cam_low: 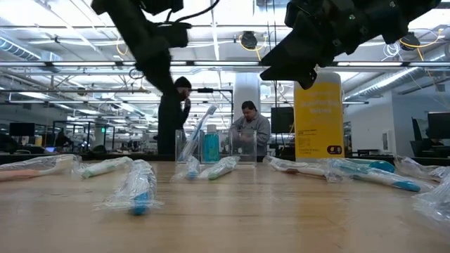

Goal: Pick & Place toothbrushing station
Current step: Put the violet toothbrush into the right compartment of the transparent organizer

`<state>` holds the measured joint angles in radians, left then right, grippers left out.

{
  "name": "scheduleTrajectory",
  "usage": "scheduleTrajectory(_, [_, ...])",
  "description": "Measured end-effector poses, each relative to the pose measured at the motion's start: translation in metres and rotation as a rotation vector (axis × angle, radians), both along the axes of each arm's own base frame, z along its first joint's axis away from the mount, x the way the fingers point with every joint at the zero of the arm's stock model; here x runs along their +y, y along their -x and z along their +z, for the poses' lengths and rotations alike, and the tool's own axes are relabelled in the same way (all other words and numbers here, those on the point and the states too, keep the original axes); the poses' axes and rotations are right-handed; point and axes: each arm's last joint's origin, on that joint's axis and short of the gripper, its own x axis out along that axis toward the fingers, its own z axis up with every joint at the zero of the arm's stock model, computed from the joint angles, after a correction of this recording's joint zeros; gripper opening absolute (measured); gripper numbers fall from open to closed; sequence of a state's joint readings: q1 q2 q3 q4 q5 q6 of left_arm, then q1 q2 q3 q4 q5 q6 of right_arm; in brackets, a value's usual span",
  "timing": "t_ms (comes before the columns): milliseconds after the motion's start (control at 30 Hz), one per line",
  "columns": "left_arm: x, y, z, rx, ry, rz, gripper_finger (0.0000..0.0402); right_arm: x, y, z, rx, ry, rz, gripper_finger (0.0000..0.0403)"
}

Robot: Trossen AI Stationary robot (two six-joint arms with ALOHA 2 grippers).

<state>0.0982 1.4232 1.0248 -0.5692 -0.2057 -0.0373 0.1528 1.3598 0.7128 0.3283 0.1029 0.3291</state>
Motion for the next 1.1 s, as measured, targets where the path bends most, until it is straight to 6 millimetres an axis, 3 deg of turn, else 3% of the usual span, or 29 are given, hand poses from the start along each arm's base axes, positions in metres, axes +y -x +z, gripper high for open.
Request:
scheduleTrajectory(200, [-0.030,0.002,-0.004,0.036,0.204,-0.109,0.0244,0.001,0.001,-0.001,0.011,-0.005,0.000,0.0171])
scheduleTrajectory(633, [-0.084,0.010,-0.006,0.083,0.141,-0.216,0.0244,0.032,-0.001,0.019,-0.144,-0.026,0.105,0.0171])
scheduleTrajectory(900, [-0.086,0.027,0.009,0.093,0.066,-0.283,0.0244,0.062,-0.001,0.042,-0.096,0.087,0.008,0.0171])
scheduleTrajectory(1100, [-0.082,0.032,0.014,0.025,0.000,-0.341,0.0244,0.064,-0.003,0.032,-0.042,0.021,-0.066,0.0171])
